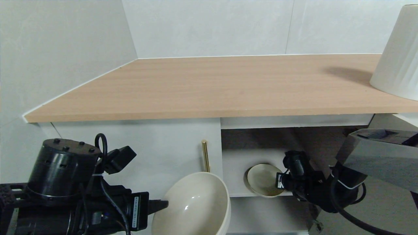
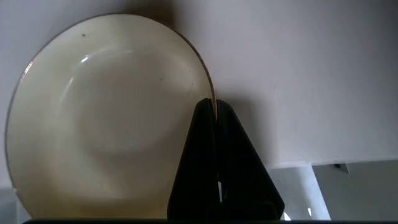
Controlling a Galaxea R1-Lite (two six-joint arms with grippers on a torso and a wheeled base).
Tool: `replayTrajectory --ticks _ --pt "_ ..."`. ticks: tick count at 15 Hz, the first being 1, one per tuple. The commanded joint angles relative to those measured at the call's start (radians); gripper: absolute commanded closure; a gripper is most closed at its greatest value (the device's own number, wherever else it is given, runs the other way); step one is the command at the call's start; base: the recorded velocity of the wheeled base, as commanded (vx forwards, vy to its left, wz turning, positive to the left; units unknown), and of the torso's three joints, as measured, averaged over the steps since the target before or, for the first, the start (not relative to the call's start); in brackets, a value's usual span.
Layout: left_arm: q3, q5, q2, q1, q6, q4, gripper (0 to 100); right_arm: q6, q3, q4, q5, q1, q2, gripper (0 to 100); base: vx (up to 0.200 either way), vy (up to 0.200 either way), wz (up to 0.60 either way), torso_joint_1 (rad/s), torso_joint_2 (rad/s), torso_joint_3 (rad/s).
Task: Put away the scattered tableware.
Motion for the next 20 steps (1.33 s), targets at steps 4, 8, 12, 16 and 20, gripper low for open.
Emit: replayTrajectory --ticks 4,8,12,16,20 --pt "0.0 0.0 0.004 0.0 -0.001 -0.001 100 0.002 -0.062 0.0 -0.029 -0.016 0.03 100 0.0 0.0 0.0 0.0 0.0 0.0" --pt "0.0 0.0 0.006 0.0 -0.001 -0.001 100 -0.001 -0.086 0.0 -0.032 -0.023 0.041 100 0.0 0.0 0.0 0.0 0.0 0.0" --pt "0.0 0.001 0.014 0.0 -0.001 -0.001 100 -0.002 -0.1 0.0 -0.037 -0.026 0.049 100 0.0 0.0 0.0 0.0 0.0 0.0" --pt "0.0 0.003 0.015 0.0 -0.001 -0.001 100 -0.002 -0.1 0.0 -0.039 -0.026 0.044 0 0.0 0.0 0.0 0.0 0.0 0.0" --pt "0.001 0.006 0.02 0.002 -0.002 -0.001 100 -0.007 -0.079 0.006 -0.034 -0.023 -0.002 0 0.0 0.0 0.0 0.0 0.0 0.0"
